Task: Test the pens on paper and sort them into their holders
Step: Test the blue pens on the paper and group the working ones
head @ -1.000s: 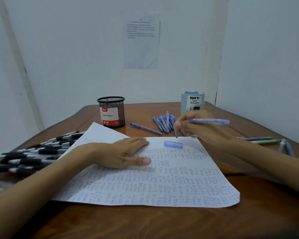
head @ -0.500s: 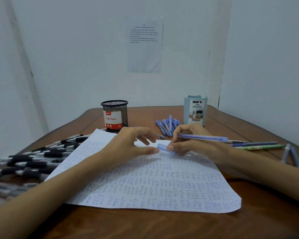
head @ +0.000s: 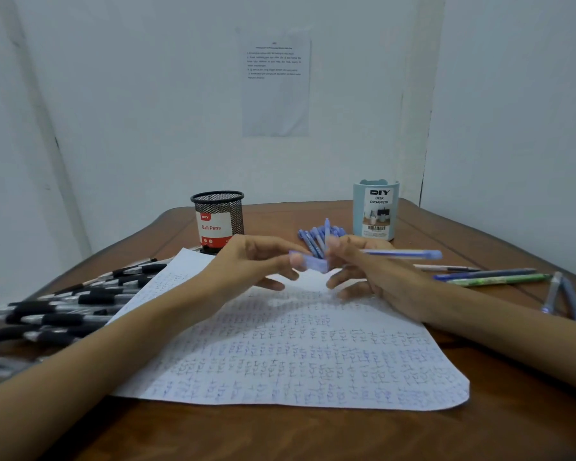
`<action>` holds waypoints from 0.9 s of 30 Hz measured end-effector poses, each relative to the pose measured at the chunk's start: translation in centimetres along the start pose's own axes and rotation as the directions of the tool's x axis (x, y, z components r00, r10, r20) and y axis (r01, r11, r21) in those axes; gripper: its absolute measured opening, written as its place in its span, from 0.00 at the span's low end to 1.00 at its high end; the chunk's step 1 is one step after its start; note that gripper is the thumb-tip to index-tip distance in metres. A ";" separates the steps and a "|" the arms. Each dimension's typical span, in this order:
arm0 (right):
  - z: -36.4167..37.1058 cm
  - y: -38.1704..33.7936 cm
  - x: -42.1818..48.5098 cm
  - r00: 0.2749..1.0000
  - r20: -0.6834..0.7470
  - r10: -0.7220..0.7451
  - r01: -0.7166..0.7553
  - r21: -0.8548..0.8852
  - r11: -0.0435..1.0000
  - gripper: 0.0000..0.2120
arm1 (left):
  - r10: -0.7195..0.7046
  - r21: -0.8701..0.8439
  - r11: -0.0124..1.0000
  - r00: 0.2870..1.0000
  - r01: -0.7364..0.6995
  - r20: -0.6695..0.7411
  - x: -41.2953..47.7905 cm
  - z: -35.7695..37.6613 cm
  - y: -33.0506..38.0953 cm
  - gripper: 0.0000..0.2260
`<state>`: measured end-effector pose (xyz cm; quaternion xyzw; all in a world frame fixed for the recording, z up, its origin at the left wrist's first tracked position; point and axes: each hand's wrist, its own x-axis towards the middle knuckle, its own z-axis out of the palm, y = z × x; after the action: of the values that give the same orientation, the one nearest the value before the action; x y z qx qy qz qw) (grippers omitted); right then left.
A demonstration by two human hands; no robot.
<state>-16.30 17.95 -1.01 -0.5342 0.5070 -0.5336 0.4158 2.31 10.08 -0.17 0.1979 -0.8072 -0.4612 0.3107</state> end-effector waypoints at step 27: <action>0.4 0.0 -0.7 0.858 0.048 -0.511 0.511 -0.189 0.839 0.03 | -0.349 -0.613 0.767 0.926 0.191 -0.148 0.5 -1.4 -0.3 0.06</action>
<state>-15.90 18.63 -1.19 -0.6870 0.3968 -0.5739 0.2032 2.87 8.77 0.28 0.2640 -0.5408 -0.6989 0.3865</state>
